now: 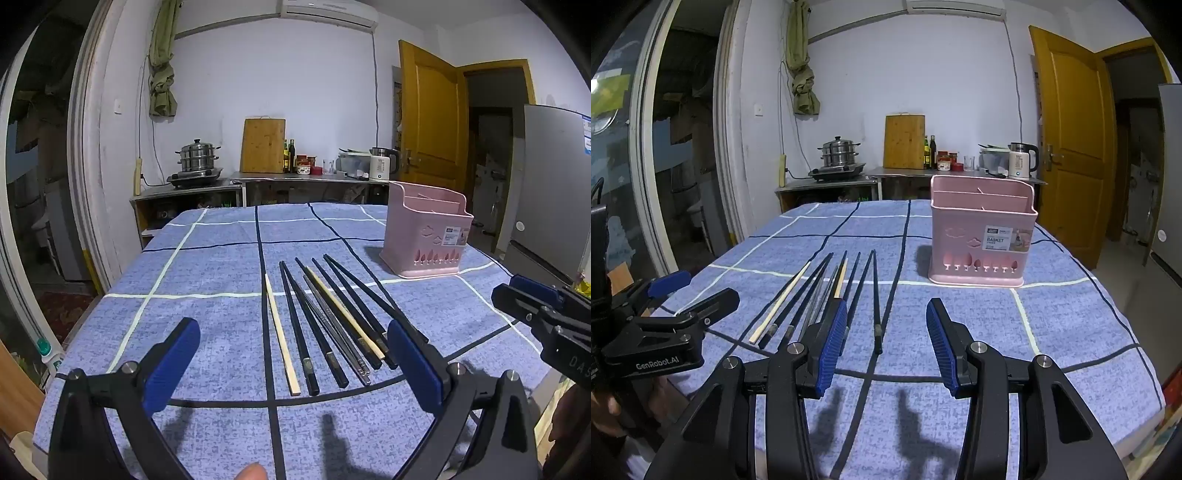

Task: Organize utensils

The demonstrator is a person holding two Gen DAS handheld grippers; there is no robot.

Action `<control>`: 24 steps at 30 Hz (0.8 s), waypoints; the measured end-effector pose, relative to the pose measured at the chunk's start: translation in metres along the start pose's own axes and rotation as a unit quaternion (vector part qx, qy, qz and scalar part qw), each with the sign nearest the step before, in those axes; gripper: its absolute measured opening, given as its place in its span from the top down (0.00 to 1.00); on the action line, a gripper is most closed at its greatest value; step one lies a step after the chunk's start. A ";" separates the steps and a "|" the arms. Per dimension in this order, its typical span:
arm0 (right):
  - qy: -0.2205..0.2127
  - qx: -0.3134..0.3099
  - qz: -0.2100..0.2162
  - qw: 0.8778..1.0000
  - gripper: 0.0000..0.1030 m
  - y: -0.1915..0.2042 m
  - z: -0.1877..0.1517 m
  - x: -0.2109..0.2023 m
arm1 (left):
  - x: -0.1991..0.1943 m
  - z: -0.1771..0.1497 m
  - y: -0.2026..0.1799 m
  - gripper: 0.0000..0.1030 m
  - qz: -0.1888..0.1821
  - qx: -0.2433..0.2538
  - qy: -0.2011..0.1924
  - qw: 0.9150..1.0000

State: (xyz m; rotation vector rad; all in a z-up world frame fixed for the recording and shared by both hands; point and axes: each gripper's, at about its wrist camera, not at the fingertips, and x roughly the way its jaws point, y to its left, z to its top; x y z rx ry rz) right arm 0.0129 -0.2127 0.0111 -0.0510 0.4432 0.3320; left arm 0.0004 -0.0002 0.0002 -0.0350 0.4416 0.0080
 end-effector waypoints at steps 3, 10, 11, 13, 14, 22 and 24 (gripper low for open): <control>0.000 0.000 0.000 1.000 0.55 0.000 0.000 0.000 | 0.000 0.000 0.000 0.00 0.000 -0.001 0.000 1.000; 0.001 0.000 0.000 1.000 0.55 0.001 0.001 0.000 | -0.001 0.002 -0.006 0.00 -0.003 0.000 0.002 1.000; 0.000 0.000 0.000 1.000 0.55 0.001 0.001 0.000 | -0.001 0.002 -0.007 0.00 -0.004 0.000 0.001 1.000; 0.000 0.000 0.000 1.000 0.55 0.001 0.001 0.000 | -0.001 0.004 -0.009 0.00 -0.004 0.001 -0.001 1.000; 0.000 0.000 0.000 1.000 0.55 0.000 0.001 0.000 | -0.001 0.004 -0.009 0.00 -0.004 0.001 -0.001 1.000; 0.002 -0.001 0.001 1.000 0.55 0.001 0.001 0.000 | -0.003 0.001 -0.004 0.00 -0.006 0.002 -0.004 1.000; 0.002 0.000 0.000 1.000 0.55 0.001 0.001 0.000 | -0.003 0.001 -0.004 0.00 -0.006 0.002 -0.002 1.000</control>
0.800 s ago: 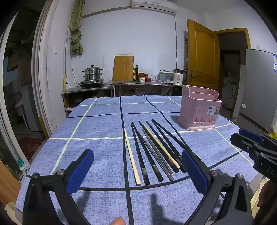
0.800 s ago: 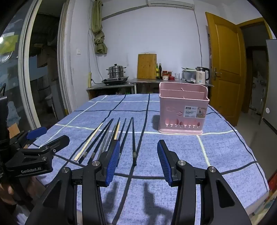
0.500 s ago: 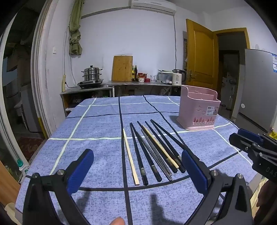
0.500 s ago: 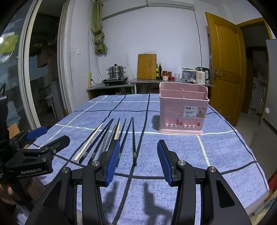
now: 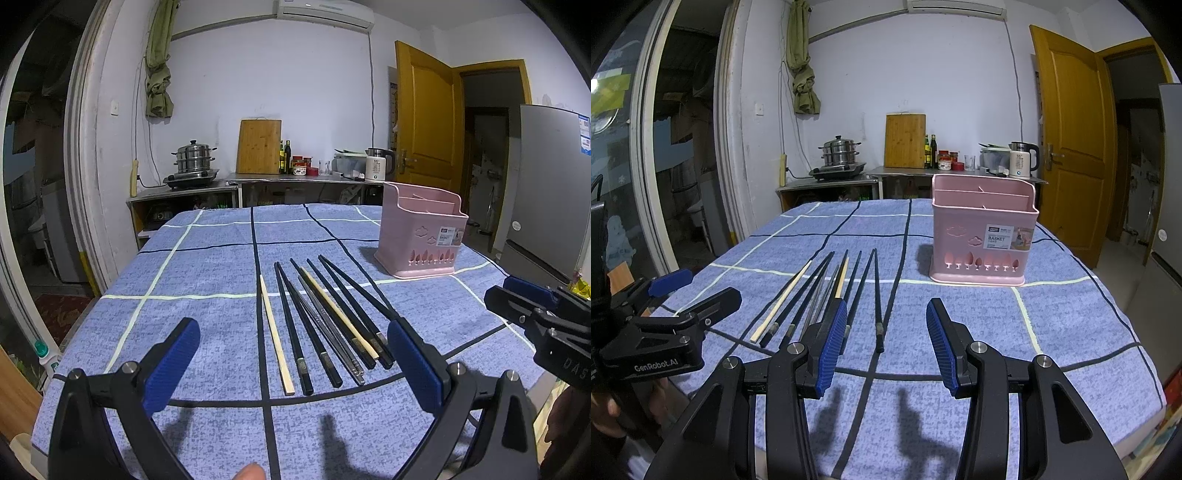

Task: Organize utensils

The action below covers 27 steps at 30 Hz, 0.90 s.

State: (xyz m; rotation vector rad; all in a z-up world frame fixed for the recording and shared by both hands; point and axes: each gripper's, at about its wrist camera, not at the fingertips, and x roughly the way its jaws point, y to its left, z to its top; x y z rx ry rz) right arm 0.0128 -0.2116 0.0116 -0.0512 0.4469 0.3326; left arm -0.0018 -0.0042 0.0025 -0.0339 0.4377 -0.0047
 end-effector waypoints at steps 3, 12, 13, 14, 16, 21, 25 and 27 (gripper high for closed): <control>0.000 0.000 0.000 1.000 0.55 0.000 0.000 0.000 | 0.000 0.000 0.000 0.00 0.000 0.001 -0.001 1.000; 0.001 0.001 0.000 1.000 0.55 0.001 -0.001 -0.001 | -0.002 0.000 -0.001 0.00 -0.003 -0.003 -0.007 1.000; 0.001 0.001 0.000 1.000 0.55 0.001 0.000 -0.001 | -0.002 0.000 0.000 0.00 -0.004 -0.005 -0.008 1.000; 0.001 0.000 0.000 1.000 0.55 0.001 -0.001 -0.001 | -0.002 0.000 0.000 0.00 -0.005 -0.006 -0.008 1.000; 0.001 0.000 0.000 1.000 0.55 0.001 -0.001 -0.001 | -0.002 0.000 0.000 0.00 -0.005 -0.007 -0.009 1.000; 0.001 0.000 0.000 1.000 0.55 0.001 -0.001 -0.001 | -0.002 0.000 -0.001 0.00 -0.005 -0.003 -0.007 1.000; 0.002 0.000 0.002 1.000 0.55 0.002 -0.001 -0.001 | -0.003 0.000 -0.001 0.00 -0.006 -0.004 -0.013 1.000; 0.002 0.000 0.001 1.000 0.55 0.002 -0.001 -0.001 | -0.003 -0.001 -0.001 0.00 -0.008 -0.008 -0.014 1.000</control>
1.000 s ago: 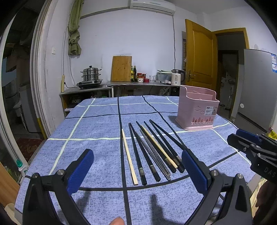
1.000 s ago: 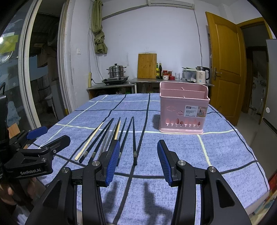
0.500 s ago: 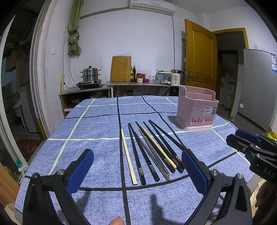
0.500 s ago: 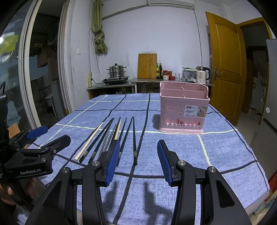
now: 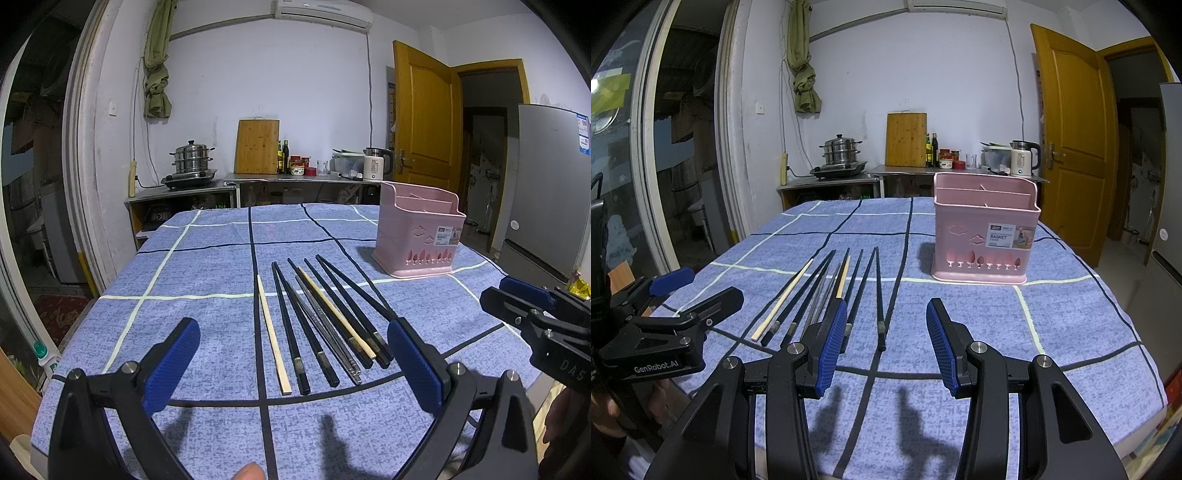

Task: Organize utensils

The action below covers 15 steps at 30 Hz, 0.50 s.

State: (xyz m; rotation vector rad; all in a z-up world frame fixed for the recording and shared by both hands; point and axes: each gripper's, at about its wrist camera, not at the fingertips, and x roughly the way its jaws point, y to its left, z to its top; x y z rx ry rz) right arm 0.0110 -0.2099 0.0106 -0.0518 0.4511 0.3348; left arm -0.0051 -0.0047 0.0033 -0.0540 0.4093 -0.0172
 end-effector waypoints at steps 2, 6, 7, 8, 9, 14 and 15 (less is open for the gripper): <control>0.001 -0.001 0.000 1.000 0.55 0.000 0.000 0.000 | 0.001 0.000 -0.001 0.00 0.002 0.005 -0.001 1.000; 0.003 -0.001 0.002 1.000 0.55 0.002 -0.001 0.002 | 0.004 0.000 0.000 0.00 0.007 0.017 0.010 1.000; 0.003 -0.002 0.002 1.000 0.55 0.002 -0.001 0.002 | 0.005 0.000 0.001 0.00 0.008 0.018 0.018 1.000; 0.004 -0.003 0.003 1.000 0.55 0.002 0.000 0.003 | 0.006 0.001 0.001 0.00 0.010 0.021 0.018 1.000; 0.004 -0.003 0.004 1.000 0.55 0.002 0.000 0.004 | 0.008 0.001 0.002 0.00 0.010 0.023 0.022 0.999; 0.011 -0.005 0.012 1.000 0.55 0.000 0.005 0.013 | 0.020 0.004 0.006 0.00 0.017 0.033 0.036 0.999; 0.013 -0.005 0.014 1.000 0.55 0.000 0.006 0.015 | 0.023 0.005 0.007 0.00 0.021 0.039 0.041 0.998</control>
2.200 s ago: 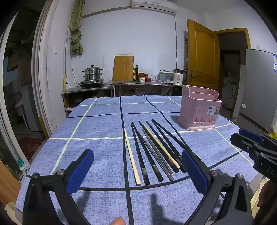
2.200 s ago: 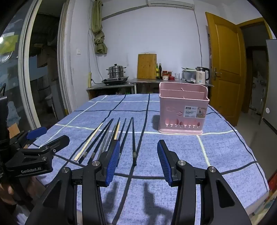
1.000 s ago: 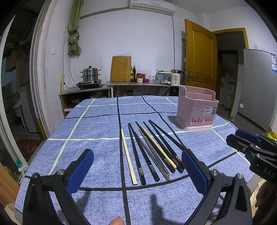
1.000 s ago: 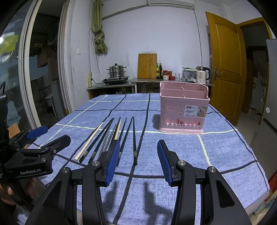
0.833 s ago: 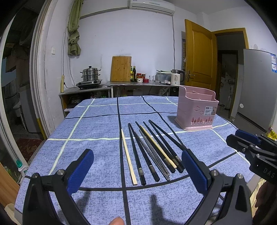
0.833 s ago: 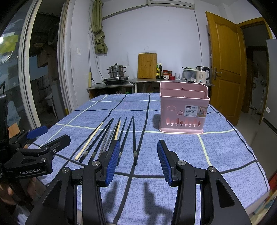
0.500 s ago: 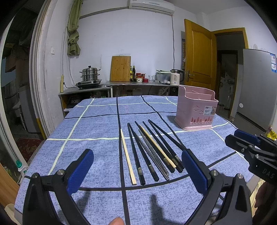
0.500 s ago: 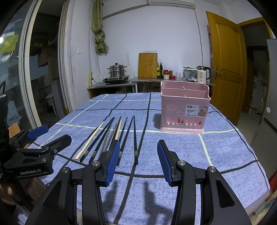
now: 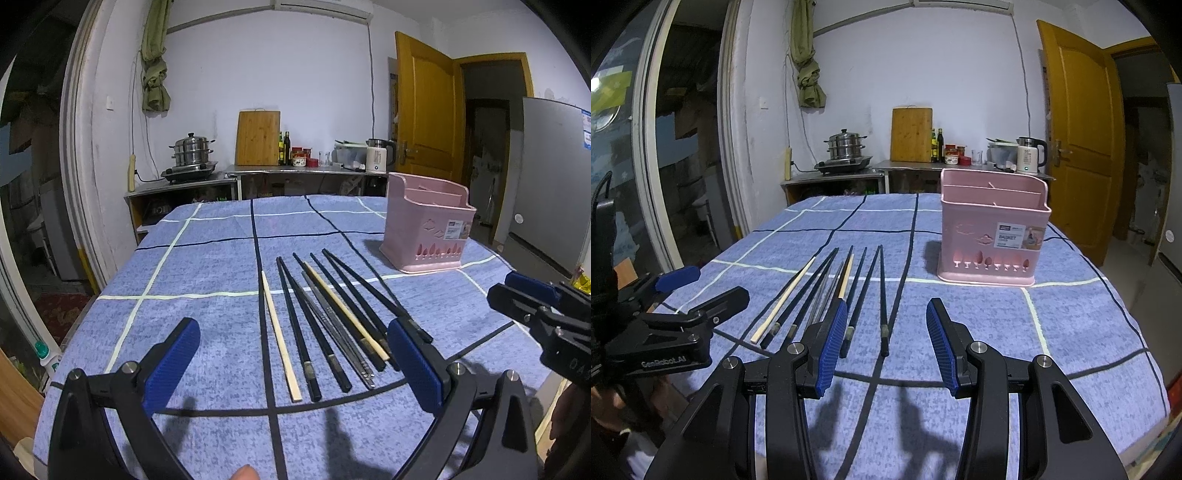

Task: Organize utensils

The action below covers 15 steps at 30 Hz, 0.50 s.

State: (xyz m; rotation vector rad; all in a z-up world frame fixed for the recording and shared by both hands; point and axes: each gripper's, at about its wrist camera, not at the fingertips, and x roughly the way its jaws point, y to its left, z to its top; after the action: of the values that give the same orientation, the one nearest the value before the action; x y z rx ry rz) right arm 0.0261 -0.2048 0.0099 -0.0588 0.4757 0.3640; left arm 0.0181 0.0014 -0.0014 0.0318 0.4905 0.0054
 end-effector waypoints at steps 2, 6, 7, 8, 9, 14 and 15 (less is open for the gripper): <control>0.003 0.001 0.005 1.000 0.55 -0.001 0.004 0.005 | 0.008 0.002 0.004 0.02 -0.002 -0.003 0.012 1.000; 0.014 0.004 0.015 1.000 0.55 -0.003 0.014 0.020 | 0.034 0.008 0.021 0.05 -0.012 -0.036 0.051 0.998; 0.017 0.003 0.017 1.000 0.55 -0.003 0.016 0.024 | 0.040 0.009 0.025 0.07 -0.012 -0.043 0.053 0.998; 0.019 0.001 0.018 1.000 0.55 -0.003 0.019 0.028 | 0.046 0.010 0.028 0.09 -0.011 -0.046 0.059 0.997; 0.021 -0.001 0.019 1.000 0.55 -0.002 0.021 0.031 | 0.052 0.012 0.030 0.09 -0.010 -0.047 0.070 0.996; 0.048 -0.019 0.028 0.998 0.55 0.004 0.036 0.061 | 0.092 0.019 0.042 0.17 -0.020 -0.063 0.114 0.991; 0.051 -0.021 0.029 0.998 0.55 0.005 0.037 0.067 | 0.098 0.019 0.043 0.18 -0.023 -0.067 0.128 0.989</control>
State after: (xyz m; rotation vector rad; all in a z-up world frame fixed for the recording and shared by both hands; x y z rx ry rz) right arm 0.0955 -0.1733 0.0122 -0.1054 0.5718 0.4303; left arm 0.1139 0.0456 -0.0299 -0.1132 0.7467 -0.0028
